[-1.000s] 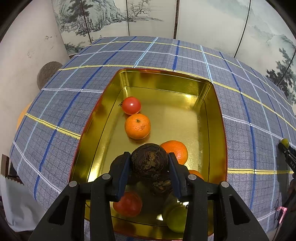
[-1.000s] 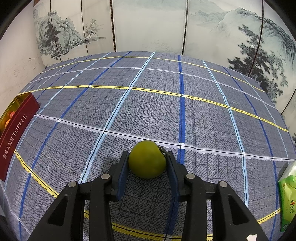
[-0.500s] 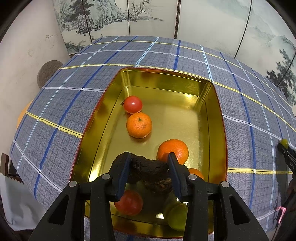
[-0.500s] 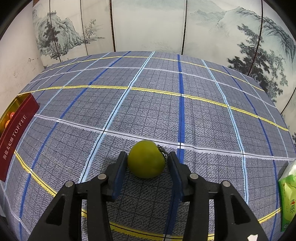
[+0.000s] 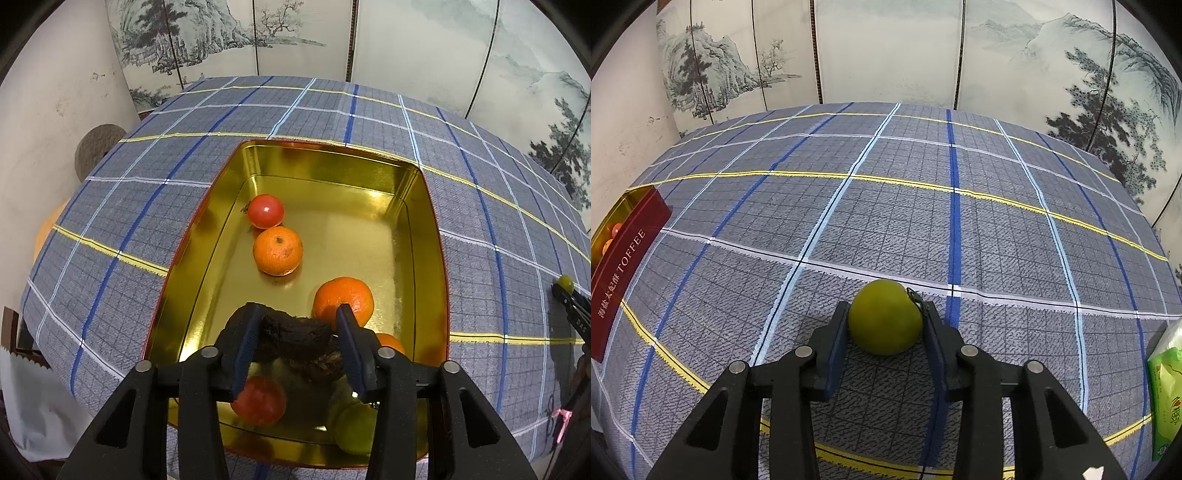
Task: Organize fruits
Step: 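Carry the dark brown fruit into the gold tin and open the left gripper, then carry the small green tomato into the gold tin and open the right gripper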
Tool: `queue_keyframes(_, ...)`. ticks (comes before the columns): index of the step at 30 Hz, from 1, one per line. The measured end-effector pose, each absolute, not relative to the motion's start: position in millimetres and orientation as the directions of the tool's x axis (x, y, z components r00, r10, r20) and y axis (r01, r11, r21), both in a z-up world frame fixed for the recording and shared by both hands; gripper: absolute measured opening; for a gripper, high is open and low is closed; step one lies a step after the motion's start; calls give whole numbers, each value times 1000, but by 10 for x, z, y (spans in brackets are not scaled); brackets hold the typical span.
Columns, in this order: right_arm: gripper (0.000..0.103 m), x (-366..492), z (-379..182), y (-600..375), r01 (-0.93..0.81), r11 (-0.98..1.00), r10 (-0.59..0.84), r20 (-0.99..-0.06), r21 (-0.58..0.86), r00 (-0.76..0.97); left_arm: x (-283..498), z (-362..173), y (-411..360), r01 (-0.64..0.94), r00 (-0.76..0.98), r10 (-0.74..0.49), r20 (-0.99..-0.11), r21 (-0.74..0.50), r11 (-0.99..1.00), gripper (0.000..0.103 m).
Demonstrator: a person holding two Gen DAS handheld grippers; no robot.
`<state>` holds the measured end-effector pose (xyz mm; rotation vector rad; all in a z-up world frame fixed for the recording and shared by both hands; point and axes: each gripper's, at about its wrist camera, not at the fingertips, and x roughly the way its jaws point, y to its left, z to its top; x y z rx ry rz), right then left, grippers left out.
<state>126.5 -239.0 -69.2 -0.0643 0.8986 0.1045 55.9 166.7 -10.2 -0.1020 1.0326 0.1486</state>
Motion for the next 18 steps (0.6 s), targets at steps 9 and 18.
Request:
queue_keyframes(9, 34, 1269, -675, -2398, -104, 995, 64, -786, 0, 615, 477, -28, 1626, -160, 528, 71, -846, -18, 987, 54)
queue_keyframes(18, 33, 1242, -569, -2295, -119, 993, 72, -777, -4, 625, 404, 40, 1628, -167, 549, 77, -832, -19, 986, 59)
